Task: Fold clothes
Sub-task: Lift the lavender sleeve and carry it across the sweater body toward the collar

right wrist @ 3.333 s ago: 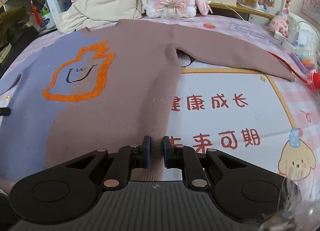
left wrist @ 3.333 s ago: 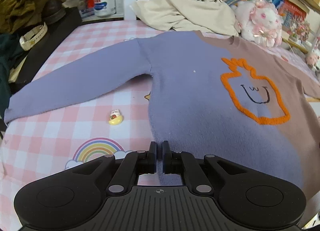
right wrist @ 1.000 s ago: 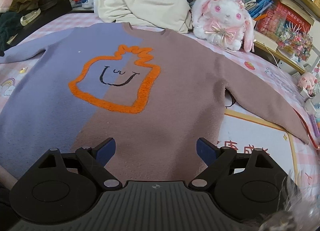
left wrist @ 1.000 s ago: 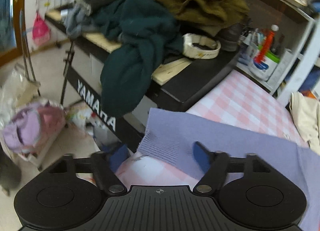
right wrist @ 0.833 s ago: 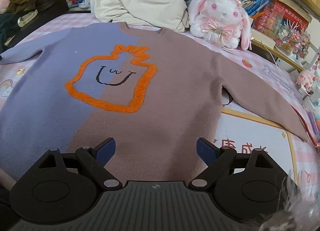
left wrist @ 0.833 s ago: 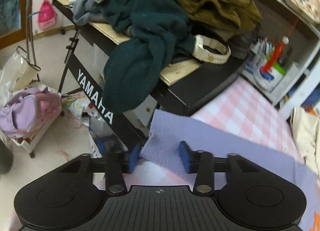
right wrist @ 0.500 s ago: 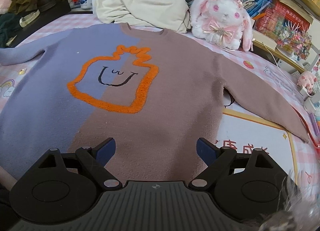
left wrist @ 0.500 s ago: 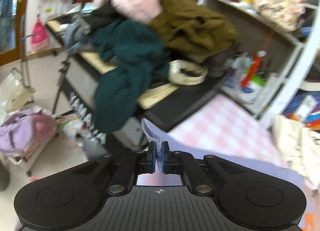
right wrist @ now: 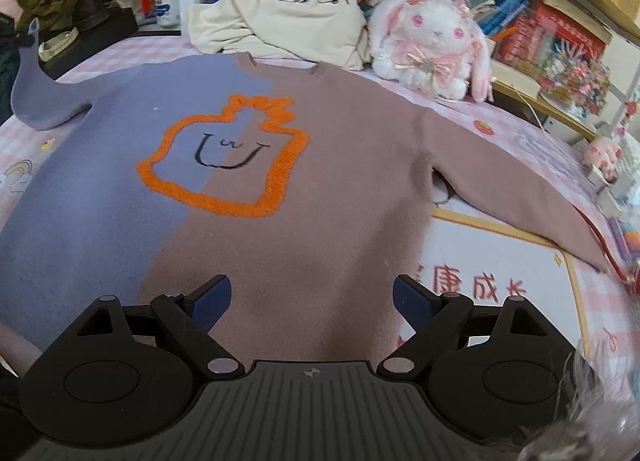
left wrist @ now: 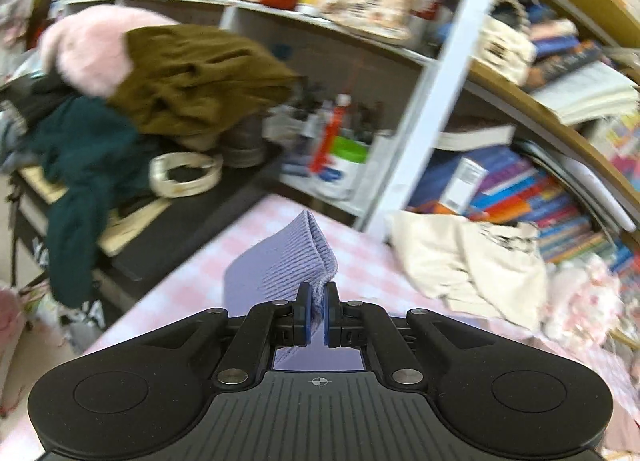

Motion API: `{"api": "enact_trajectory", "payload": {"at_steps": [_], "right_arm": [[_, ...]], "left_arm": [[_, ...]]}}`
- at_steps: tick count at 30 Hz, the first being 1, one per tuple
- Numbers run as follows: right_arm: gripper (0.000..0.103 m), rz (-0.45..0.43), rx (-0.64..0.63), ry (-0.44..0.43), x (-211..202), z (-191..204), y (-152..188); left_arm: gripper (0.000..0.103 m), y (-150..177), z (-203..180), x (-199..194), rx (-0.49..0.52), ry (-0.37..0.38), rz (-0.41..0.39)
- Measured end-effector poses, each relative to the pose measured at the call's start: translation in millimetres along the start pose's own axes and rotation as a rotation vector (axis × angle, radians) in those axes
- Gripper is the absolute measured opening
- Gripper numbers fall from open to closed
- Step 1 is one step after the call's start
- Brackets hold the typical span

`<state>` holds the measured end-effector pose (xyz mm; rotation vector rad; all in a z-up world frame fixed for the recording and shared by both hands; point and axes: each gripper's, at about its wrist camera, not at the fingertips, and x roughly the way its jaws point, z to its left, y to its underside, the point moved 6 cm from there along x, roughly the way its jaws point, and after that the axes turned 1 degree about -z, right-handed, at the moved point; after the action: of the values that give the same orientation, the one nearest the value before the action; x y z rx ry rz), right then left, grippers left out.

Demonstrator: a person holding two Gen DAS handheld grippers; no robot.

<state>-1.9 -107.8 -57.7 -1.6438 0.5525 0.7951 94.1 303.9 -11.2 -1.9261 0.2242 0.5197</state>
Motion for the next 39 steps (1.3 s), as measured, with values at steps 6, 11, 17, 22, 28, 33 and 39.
{"api": "enact_trajectory", "payload": {"at_steps": [6,11,17,22,28,33,39], "right_arm": [[0.088,-0.014,0.07,0.023,-8,-13,11],[0.088,-0.019,0.117,0.039,-12,-21,19],[0.088,-0.019,0.151,0.056,-17,-31,26],[0.088,-0.021,0.164,0.063,-18,-43,30],[0.088,-0.027,0.151,0.04,-15,-62,30],[0.088,-0.027,0.15,0.003,-12,-84,29],[0.088,-0.036,0.18,-0.042,-7,-109,25]], "left_arm": [[0.004,-2,-45,16,0.071,0.074,0.035],[0.004,-5,-87,26,0.129,0.143,0.061],[0.004,-3,-132,36,0.184,0.211,0.086],[0.004,3,-160,42,0.205,0.236,0.119],[0.004,17,-197,43,0.216,0.257,0.146],[0.004,32,-229,43,0.225,0.266,0.175],[0.004,55,-271,49,0.267,0.273,0.222]]}}
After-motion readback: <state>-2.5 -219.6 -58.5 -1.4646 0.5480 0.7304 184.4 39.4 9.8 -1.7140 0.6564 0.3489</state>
